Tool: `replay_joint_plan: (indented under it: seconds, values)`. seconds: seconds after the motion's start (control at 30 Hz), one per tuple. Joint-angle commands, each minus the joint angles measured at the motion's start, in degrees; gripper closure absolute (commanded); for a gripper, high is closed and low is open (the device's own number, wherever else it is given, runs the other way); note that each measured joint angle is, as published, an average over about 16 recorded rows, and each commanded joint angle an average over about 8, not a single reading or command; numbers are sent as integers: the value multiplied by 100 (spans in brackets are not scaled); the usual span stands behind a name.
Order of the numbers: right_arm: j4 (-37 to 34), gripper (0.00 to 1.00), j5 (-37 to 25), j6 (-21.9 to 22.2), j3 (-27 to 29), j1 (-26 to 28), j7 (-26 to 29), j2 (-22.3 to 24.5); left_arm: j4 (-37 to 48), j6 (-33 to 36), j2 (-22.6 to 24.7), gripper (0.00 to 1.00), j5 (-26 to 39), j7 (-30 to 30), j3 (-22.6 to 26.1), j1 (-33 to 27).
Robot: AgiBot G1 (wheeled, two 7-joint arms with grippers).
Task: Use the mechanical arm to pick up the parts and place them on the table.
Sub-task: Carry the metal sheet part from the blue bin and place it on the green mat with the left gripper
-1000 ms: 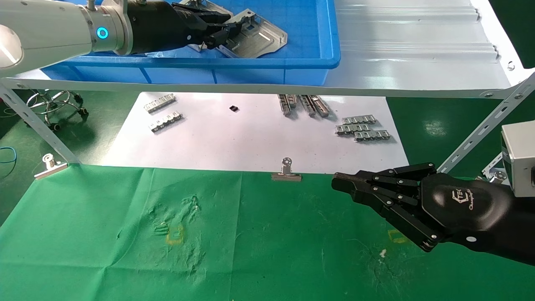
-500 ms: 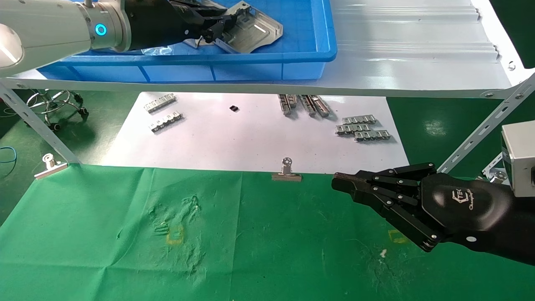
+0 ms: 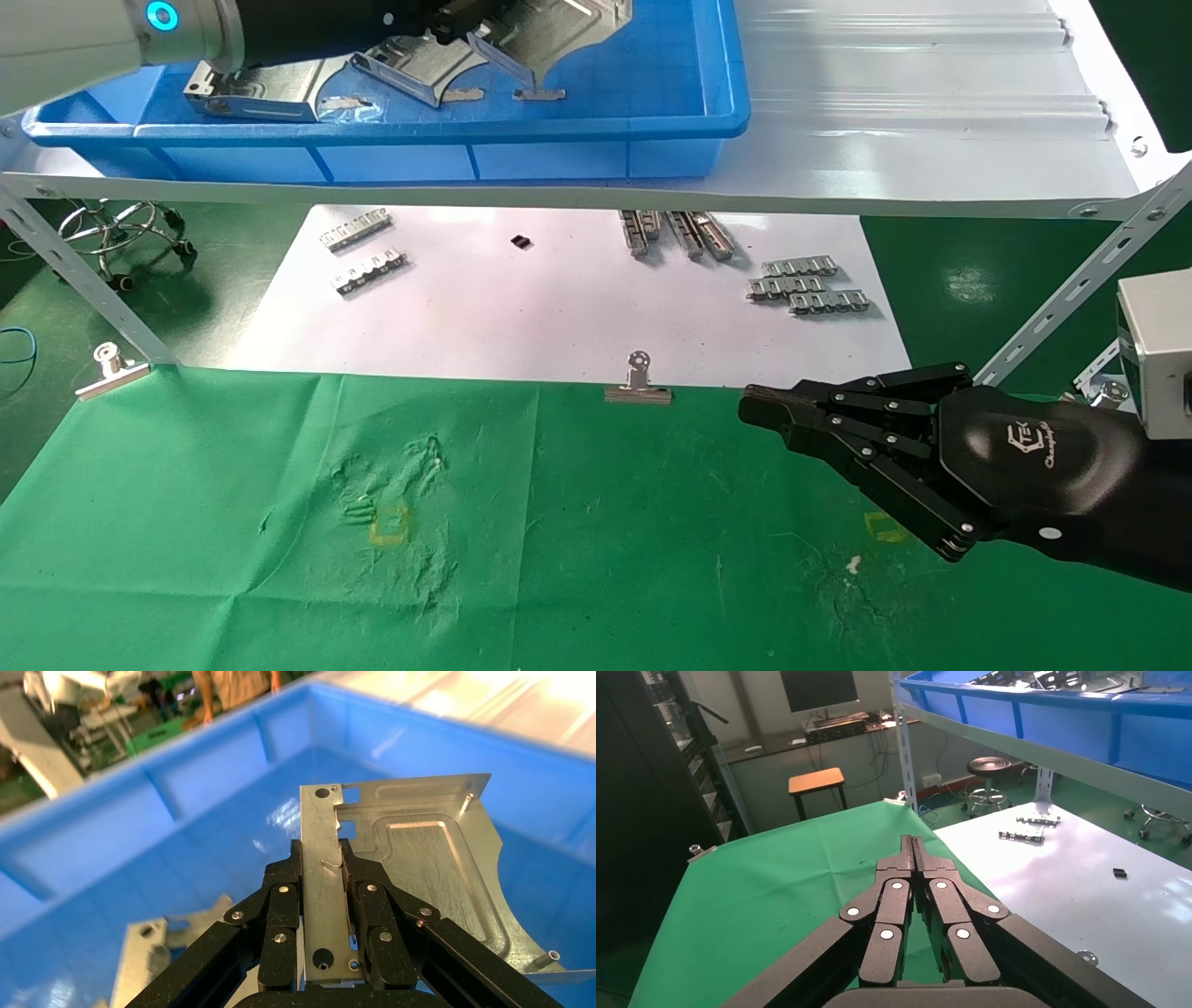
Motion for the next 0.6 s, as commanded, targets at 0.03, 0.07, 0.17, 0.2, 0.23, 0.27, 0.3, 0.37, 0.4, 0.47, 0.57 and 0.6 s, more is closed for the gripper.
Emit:
replay_joint_plan:
  seconds: [0.03, 0.07, 0.17, 0.2, 0.23, 0.27, 0.3, 0.37, 0.4, 0.47, 0.57, 0.6]
  values:
    - [0, 100, 0, 0, 0, 0, 0, 0, -19, 144, -89, 100, -71, 31, -48, -48]
    - [0, 100, 0, 0, 0, 0, 0, 0, -45, 319, -165, 100, -112, 86, -74, -49]
    - [0, 100, 0, 0, 0, 0, 0, 0, -113, 878, -400, 100, -229, 281, -147, -23]
    - [0, 100, 0, 0, 0, 0, 0, 0, -133, 1057, -478, 100, -262, 363, -167, -6]
    - [0, 100, 0, 0, 0, 0, 0, 0, -153, 1220, -552, 100, -289, 452, -183, 14]
    - [0, 100, 0, 0, 0, 0, 0, 0, -172, 1378, -625, 100, -313, 547, -197, 35]
    - [0, 100, 0, 0, 0, 0, 0, 0, -190, 1539, -699, 100, -335, 647, -210, 59]
    - [0, 100, 0, 0, 0, 0, 0, 0, -226, 1845, -843, 100, -362, 848, -225, 104]
    - [0, 100, 0, 0, 0, 0, 0, 0, -248, 2005, -915, 100, -372, 958, -228, 127]
    - [0, 100, 0, 0, 0, 0, 0, 0, -290, 2325, -1055, 100, -386, 1176, -232, 175]
    - [0, 100, 0, 0, 0, 0, 0, 0, -362, 2776, -1263, 100, -416, 1493, -238, 256]
    - [0, 100, 0, 0, 0, 0, 0, 0, -403, 2894, -1332, 100, -433, 1597, -240, 292]
